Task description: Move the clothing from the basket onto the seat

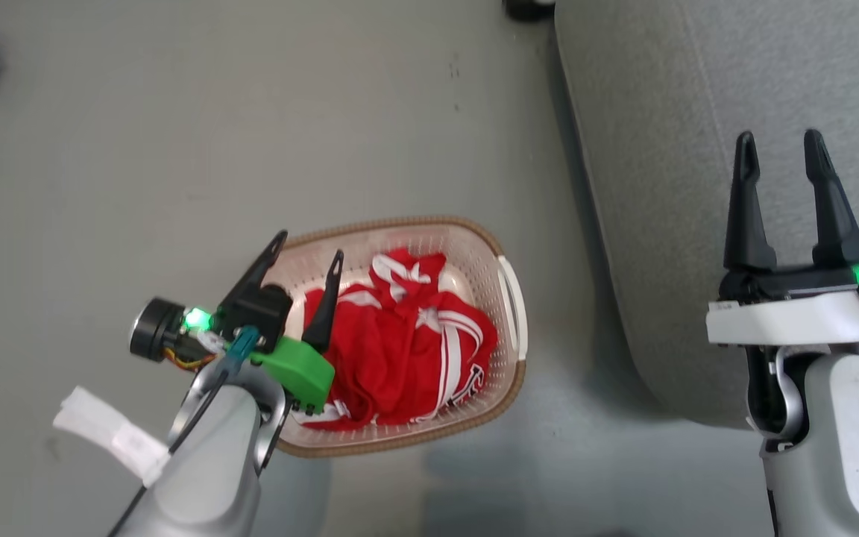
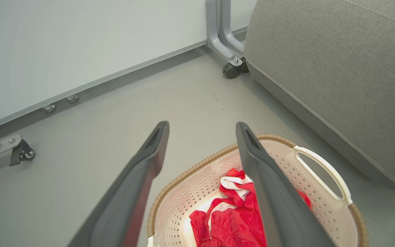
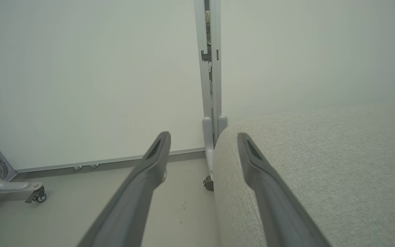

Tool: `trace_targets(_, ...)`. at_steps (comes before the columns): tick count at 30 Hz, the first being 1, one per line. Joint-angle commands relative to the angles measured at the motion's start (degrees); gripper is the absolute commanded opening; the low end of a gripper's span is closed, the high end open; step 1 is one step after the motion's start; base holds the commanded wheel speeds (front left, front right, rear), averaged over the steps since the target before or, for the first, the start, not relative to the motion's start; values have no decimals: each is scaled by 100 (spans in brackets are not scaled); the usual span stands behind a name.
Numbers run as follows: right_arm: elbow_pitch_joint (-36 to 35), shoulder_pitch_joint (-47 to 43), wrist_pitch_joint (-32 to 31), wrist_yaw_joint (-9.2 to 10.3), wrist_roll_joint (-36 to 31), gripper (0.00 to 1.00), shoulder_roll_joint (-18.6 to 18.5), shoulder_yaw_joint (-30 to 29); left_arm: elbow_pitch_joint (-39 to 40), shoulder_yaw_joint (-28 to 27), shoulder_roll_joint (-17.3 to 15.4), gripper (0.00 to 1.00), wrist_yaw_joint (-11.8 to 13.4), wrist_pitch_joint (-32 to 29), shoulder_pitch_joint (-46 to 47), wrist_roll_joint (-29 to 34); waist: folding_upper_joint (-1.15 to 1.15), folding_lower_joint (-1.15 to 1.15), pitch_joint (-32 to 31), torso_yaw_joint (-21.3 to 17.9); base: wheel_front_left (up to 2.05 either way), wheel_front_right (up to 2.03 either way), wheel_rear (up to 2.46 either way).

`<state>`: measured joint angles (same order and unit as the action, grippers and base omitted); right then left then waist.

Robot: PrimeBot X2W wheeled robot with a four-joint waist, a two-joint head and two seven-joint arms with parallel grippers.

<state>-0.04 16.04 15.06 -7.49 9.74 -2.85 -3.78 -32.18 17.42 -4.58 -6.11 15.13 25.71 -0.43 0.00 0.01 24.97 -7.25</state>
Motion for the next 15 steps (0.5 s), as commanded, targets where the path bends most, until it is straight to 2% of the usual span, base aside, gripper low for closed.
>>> trace_targets(1,-100,182,18,0,-57,100,-7,56,-198,97,-88,100,-50,4,324,53,0,-1,1173,-168,0,0,0)
trace_targets(6,-350,445,18,0,-59,100,-5,238,-1485,723,-130,100,-138,-122,1151,108,0,-1,1722,-356,0,0,0)
trace_targets(9,-440,546,18,0,-95,100,-7,356,-2132,1428,-105,100,-140,-228,1605,-15,0,-1,1976,-452,0,0,0)
trace_targets(15,-590,708,18,0,-245,100,-7,577,-2969,2378,-209,100,-138,-345,2308,-377,0,-1,2438,-566,0,0,0)
